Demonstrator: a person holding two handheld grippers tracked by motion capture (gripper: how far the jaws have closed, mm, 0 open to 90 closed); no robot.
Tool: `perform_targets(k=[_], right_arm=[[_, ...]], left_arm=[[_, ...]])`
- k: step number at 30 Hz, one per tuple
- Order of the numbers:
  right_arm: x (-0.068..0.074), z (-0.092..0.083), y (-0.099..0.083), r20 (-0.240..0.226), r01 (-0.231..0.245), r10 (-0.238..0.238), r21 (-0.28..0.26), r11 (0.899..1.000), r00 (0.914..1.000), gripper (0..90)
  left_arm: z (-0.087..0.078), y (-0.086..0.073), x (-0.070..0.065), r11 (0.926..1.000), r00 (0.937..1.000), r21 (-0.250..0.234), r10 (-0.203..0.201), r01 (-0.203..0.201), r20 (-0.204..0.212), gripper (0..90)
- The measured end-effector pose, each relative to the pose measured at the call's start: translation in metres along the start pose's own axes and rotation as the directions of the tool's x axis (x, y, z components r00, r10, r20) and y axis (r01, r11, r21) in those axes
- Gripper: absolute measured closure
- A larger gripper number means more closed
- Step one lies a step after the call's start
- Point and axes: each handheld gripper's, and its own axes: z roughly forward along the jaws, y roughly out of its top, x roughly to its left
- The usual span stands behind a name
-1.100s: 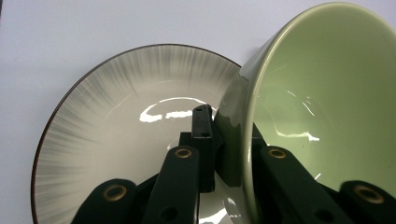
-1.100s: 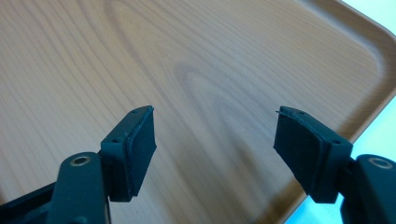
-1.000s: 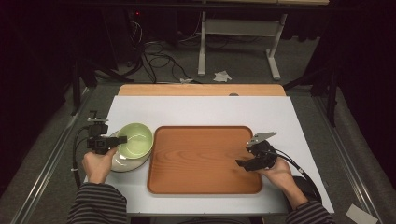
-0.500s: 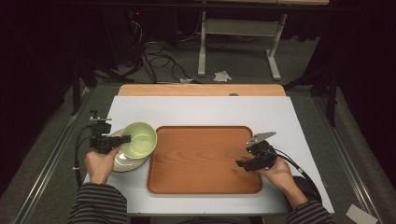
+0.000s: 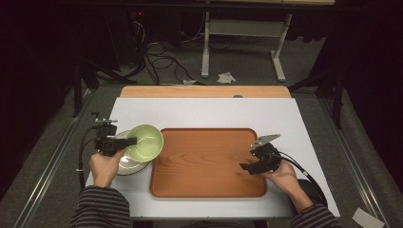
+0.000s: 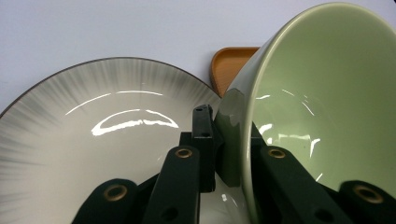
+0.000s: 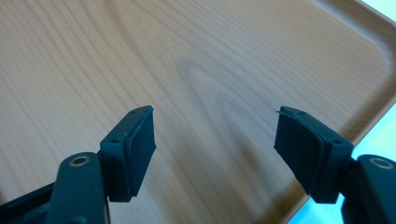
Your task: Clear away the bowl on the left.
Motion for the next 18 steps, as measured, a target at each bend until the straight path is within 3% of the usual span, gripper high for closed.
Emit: perform_targets(k=[9,18], right_arm=[[0.0,0.001,0.0,0.001,0.0,0.0,0.004,1.0,1.0,30.5],[0.001,0.001,0.0,0.005,-0.006,0.006,0.01,1.0,1.0,30.4]], left_arm=[[0.006,0.002,-0.014,0.9992,0.9986,0.017,0.034,-0.035,0.04,83.0],[0.012,0.004,-0.028,0.9967,0.9958,0.029,0.074,-0.076,0.054,83.0]])
